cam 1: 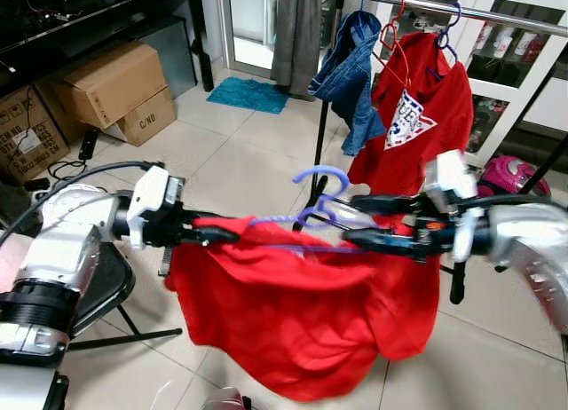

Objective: Hang hanger

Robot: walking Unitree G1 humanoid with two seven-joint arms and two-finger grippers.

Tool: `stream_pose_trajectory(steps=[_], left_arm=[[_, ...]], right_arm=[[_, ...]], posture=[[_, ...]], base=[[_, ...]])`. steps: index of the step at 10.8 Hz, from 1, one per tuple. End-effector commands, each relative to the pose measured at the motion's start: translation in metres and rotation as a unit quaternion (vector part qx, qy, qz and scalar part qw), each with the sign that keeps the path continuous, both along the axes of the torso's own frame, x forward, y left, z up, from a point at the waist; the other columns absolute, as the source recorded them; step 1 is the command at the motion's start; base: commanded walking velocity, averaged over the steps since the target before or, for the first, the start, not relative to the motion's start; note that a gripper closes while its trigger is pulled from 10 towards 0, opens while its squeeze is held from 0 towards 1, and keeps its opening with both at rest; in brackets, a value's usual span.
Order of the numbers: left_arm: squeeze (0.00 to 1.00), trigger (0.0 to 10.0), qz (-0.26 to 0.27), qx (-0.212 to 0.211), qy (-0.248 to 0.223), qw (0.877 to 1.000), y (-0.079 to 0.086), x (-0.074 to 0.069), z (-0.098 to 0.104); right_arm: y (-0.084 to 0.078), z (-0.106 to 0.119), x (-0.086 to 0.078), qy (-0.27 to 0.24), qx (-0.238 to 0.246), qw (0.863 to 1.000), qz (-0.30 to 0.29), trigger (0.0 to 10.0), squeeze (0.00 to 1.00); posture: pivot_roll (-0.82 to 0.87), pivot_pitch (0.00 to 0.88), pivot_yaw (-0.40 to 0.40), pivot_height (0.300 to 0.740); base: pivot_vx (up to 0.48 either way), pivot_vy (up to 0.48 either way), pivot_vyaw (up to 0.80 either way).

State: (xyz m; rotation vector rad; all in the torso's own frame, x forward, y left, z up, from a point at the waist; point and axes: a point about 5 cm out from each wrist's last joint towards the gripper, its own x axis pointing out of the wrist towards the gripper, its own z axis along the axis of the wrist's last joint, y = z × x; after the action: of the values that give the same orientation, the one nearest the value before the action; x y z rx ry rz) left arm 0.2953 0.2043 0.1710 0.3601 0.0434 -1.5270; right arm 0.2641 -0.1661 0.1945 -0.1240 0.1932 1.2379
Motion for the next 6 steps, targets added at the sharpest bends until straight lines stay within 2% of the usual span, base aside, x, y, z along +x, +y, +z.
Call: stream_pose_trajectory(steps=[1,3,6], left_arm=[[0.00,0.0,-0.008,-0.005,-0.011,1.000,-0.003,0.004,0.008],[0.00,0.0,-0.018,0.002,-0.005,1.000,-0.005,0.006,0.007],[0.00,0.0,-0.023,0.004,0.000,1.000,-0.007,0.008,0.008]], right_arm=[[0.005,0.005,0.000,-0.011,-0.002,1.000,0.004,0.0,0.00],[0.014,0.005,-0.005,-0.002,0.010,1.000,0.017,0.0,0.00],[0.020,0.002,-0.008,0.006,0.007,1.000,0.028,0.0,0.00]], posture=[[0.01,0.000,0.028,0.740],[0.01,0.000,0.034,0.740],[0.01,0.000,0.038,0.740]], base=[[0.000,0.000,0.00],[0.000,0.000,0.00],[0.000,0.000,0.00]])
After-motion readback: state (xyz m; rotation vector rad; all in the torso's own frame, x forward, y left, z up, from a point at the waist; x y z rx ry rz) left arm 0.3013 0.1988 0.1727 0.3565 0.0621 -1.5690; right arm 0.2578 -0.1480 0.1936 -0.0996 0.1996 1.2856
